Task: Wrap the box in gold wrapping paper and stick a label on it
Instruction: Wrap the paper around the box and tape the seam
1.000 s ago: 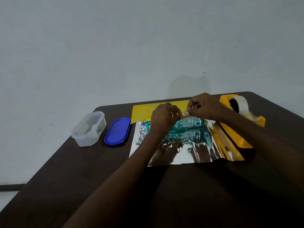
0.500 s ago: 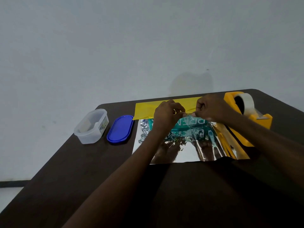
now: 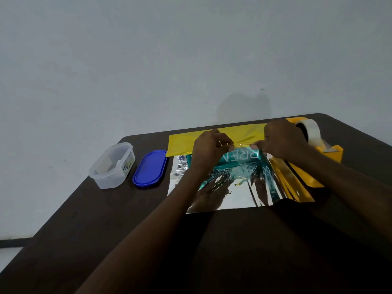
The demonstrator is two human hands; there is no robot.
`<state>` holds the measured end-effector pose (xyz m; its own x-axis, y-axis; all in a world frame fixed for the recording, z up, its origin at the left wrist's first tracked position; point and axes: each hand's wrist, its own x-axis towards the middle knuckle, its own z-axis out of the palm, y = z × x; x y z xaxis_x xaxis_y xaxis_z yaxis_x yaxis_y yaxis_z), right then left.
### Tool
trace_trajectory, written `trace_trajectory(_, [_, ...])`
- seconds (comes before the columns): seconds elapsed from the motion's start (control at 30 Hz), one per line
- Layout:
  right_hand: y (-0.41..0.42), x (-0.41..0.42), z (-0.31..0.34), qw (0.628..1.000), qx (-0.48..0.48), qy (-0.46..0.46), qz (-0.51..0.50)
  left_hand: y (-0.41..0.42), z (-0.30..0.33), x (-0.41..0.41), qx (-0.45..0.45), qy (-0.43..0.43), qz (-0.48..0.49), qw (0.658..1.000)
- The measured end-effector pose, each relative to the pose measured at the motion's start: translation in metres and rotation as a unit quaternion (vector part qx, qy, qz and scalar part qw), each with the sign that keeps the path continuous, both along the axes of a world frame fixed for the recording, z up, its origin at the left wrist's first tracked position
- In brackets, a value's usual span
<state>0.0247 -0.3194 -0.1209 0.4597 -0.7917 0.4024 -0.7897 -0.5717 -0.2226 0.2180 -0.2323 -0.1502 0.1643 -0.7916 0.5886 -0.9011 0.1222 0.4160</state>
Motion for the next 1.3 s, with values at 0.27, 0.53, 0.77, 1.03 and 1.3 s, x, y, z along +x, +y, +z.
trace_trajectory(0.27, [0.018, -0.007, 0.003, 0.991, -0.118, 0.031, -0.061, -0.001, -0.001, 0.001, 0.006, -0.001, -0.006, 1.000])
trace_trajectory(0.53, [0.024, 0.021, -0.019, 0.983, -0.080, -0.081, 0.141, 0.001, 0.001, 0.000, 0.007, -0.003, -0.008, 1.000])
trace_trajectory(0.77, [0.004, -0.002, -0.021, 0.979, -0.054, -0.124, 0.153, 0.001, 0.000, 0.005, 0.011, -0.002, -0.026, 1.000])
trace_trajectory(1.03, [0.016, 0.013, -0.014, 0.987, -0.136, -0.056, 0.069, 0.005, 0.002, 0.002, 0.005, -0.007, -0.028, 1.000])
trace_trajectory(1.3, [0.015, 0.015, -0.020, 0.986, -0.094, -0.049, 0.131, 0.003, -0.006, 0.001, -0.016, -0.035, 0.002, 0.999])
